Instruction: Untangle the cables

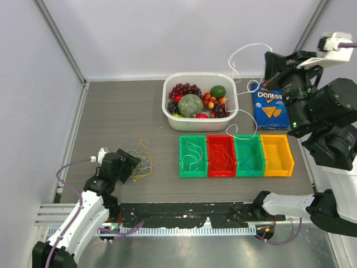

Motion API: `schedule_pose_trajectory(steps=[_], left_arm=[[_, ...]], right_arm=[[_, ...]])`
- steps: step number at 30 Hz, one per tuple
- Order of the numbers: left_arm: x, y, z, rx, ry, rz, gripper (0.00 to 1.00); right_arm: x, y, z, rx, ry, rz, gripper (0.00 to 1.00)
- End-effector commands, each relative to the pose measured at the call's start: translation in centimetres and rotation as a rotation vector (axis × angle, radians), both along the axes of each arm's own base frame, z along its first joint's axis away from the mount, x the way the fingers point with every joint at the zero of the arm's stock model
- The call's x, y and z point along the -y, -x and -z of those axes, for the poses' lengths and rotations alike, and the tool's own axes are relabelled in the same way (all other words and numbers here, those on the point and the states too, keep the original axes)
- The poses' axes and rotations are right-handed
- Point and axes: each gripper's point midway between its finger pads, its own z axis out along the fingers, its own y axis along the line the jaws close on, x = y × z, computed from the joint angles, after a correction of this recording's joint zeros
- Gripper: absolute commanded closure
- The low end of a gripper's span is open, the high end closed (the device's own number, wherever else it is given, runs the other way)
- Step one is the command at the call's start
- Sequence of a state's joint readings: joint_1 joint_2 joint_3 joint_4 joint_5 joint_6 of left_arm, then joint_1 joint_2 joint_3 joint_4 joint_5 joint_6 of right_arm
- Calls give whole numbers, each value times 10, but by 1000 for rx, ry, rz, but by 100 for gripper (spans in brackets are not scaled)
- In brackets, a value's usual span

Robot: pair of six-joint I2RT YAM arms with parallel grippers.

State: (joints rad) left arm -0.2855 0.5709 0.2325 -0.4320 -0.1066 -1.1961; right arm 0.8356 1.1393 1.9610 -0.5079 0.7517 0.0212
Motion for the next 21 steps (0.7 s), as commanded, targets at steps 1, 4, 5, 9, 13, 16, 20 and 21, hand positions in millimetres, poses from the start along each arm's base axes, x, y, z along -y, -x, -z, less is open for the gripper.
schedule_pose_trajectory(steps=[1,4,5,9,13,16,20,21], left_arm=[[-1,-2,-3,15,-4,1,18],[0,-3,-3,17,0,5,18],[-1,-3,-3,16,-2,3,18],[0,-1,0,4,-2,6,17],[0,0,0,5,2,8,18],[-1,0,0,13,-2,3,17],[-1,-1,0,14,-1,4,17],[-1,-1,0,11,-2,4,17]], right_arm=[[-50,-14,25,-68,47,-162,99],[-70,-21,41,-101,59,-208,99],[-77,-26,51,-123,69,-217,99],[-94,-33,70,-152,69,-253,99],[-100,-38,87,-185,90,-252,99],[-101,-39,93,-195,93,-252,99],[-95,-33,77,-168,79,-254,99],[-92,-31,68,-151,67,-256,99]])
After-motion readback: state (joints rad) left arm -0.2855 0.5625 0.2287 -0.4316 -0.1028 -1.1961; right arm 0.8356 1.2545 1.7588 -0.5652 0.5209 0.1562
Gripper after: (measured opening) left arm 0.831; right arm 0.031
